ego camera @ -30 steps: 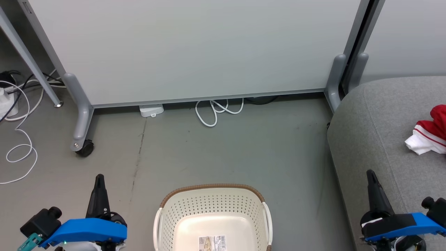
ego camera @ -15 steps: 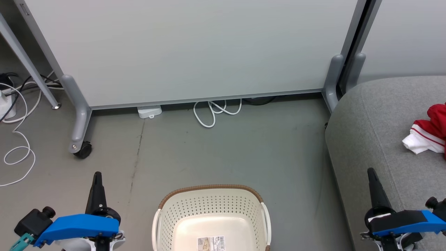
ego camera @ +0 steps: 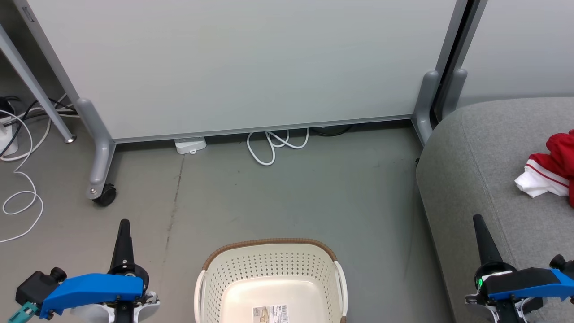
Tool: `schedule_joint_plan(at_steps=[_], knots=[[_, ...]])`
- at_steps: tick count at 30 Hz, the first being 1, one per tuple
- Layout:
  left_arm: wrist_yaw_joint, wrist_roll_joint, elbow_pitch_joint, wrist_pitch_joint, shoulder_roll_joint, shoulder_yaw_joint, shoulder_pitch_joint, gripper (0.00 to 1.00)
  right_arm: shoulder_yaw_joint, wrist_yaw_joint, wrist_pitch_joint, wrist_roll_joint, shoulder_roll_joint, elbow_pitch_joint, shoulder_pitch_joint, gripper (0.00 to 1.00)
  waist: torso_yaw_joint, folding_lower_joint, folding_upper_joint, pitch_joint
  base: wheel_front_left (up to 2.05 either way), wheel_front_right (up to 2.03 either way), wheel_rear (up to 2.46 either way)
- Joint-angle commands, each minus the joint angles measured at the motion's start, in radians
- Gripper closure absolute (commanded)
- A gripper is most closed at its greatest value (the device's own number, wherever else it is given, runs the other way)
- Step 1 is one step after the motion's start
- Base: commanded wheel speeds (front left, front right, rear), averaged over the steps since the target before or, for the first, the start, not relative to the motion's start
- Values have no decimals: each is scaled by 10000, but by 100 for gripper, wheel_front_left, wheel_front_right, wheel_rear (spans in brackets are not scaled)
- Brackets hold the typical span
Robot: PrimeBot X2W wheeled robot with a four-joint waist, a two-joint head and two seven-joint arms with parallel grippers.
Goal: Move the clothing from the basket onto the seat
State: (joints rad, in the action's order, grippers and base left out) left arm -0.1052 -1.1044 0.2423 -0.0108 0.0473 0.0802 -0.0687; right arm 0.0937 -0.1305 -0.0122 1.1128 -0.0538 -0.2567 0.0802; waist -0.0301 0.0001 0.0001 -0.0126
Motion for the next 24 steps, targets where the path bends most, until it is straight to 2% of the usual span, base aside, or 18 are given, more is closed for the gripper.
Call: schedule_joint_plan(at_steps=[1, 24], knots=[[13, -327, -132, 79, 38, 49, -254, 100, 32, -3, 76, 339, 10, 98, 264, 100, 9, -1, -1, 4, 0, 0, 0], [27, -2499, -198, 625, 41, 211, -364, 100, 126, -3, 644, 2462, 26, 66, 355, 100, 125, -1, -1, 56, 0, 0, 0]])
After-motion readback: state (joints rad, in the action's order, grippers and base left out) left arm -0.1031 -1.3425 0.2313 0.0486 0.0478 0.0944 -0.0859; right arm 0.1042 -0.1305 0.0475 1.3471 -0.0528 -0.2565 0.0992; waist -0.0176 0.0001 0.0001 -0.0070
